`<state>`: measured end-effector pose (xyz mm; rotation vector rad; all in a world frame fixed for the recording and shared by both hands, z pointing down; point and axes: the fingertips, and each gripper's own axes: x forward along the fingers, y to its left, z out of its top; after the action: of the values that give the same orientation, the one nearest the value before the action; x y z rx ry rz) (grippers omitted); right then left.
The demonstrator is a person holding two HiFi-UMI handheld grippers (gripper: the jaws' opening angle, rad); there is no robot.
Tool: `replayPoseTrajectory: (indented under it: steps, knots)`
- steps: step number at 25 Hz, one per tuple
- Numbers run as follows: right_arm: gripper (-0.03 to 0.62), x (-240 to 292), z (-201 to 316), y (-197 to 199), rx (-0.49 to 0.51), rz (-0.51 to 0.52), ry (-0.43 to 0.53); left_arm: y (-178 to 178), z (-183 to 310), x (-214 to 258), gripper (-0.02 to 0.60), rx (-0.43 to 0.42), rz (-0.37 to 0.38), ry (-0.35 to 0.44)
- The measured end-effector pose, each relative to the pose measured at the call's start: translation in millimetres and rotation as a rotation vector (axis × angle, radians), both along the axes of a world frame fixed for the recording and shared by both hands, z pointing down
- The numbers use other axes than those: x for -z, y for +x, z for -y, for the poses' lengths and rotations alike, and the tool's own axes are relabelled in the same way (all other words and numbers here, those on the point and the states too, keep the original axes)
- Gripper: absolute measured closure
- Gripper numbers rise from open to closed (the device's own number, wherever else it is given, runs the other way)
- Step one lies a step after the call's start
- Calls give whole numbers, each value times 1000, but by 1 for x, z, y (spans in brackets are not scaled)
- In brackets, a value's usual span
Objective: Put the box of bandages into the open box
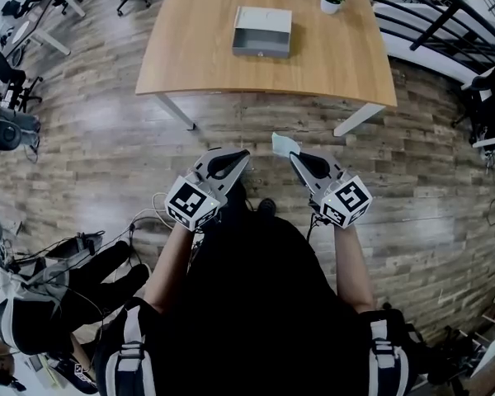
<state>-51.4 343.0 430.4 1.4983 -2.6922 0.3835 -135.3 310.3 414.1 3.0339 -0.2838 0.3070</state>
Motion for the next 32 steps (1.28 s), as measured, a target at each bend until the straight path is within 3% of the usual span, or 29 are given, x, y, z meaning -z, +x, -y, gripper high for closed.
replayPoseTrajectory:
  steps: [10, 32]
  knots:
    - [569, -4, 41, 3, -26, -8, -22, 6, 50, -4, 558, -10, -17, -18]
    - [569, -11, 198, 35, -107, -19, -90, 57, 218, -5, 558, -129, -21, -56]
